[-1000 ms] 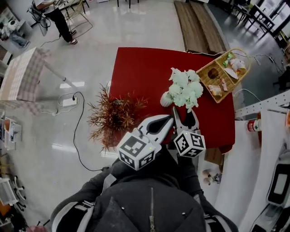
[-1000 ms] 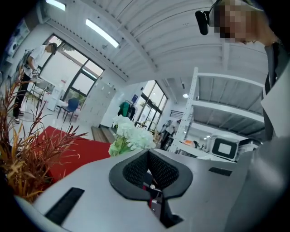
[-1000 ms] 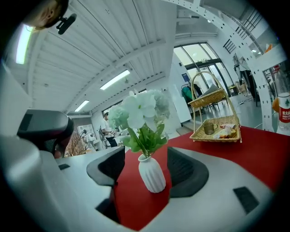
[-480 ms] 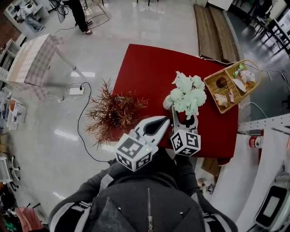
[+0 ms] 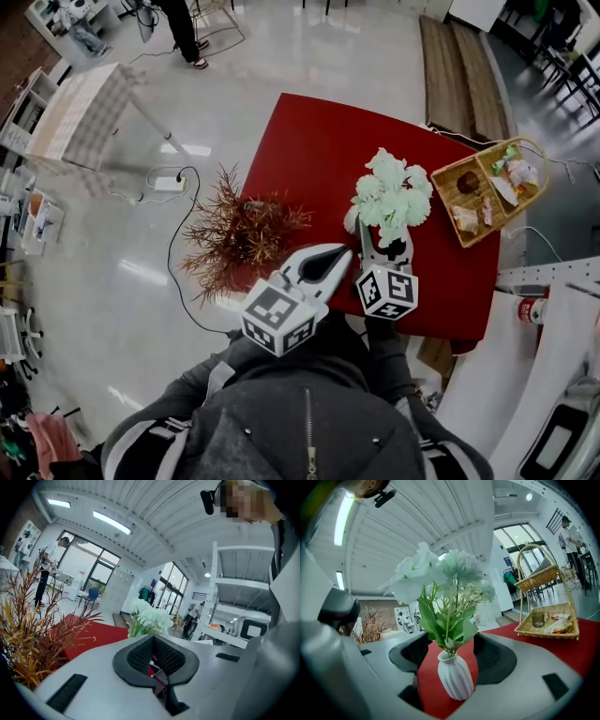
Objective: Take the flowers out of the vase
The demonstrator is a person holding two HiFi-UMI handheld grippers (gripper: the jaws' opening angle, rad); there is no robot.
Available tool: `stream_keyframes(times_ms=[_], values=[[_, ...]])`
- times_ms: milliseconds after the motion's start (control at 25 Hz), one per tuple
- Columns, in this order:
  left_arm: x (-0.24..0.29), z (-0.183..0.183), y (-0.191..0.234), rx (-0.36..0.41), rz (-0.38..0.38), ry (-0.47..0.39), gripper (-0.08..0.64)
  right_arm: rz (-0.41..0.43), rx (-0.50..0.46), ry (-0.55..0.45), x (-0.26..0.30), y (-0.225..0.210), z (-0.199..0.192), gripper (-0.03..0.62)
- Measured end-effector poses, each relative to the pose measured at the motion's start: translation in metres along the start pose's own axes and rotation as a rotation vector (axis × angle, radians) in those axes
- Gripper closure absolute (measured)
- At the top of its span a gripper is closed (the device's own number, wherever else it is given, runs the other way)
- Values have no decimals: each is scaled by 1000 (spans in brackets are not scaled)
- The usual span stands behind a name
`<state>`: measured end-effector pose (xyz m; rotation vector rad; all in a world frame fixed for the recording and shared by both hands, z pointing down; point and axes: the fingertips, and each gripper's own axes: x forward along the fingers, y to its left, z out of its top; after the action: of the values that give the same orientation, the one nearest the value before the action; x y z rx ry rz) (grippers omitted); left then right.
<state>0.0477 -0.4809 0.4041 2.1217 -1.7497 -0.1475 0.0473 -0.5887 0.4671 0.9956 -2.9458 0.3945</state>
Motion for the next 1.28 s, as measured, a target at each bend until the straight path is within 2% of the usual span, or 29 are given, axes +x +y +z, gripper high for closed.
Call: stream_keyframes(times_ms=[120,400,480,640,1280], values=[[1,2,1,3,4,-3,551,14,-1,4,4,2,1,333],[3,4,3,-3,-2,-2,551,-11,-49,-4,6,3,6,340],[5,4,3,-5,-4,-3,551,-23,-68,-14,6,3,9,453],[7,5,3,-6,-8,-2,551,-33,-87,-18,6,2,12,524],[8,7,3,-16,-36,-9,551,-42,-159,-44,2,3,26,558]])
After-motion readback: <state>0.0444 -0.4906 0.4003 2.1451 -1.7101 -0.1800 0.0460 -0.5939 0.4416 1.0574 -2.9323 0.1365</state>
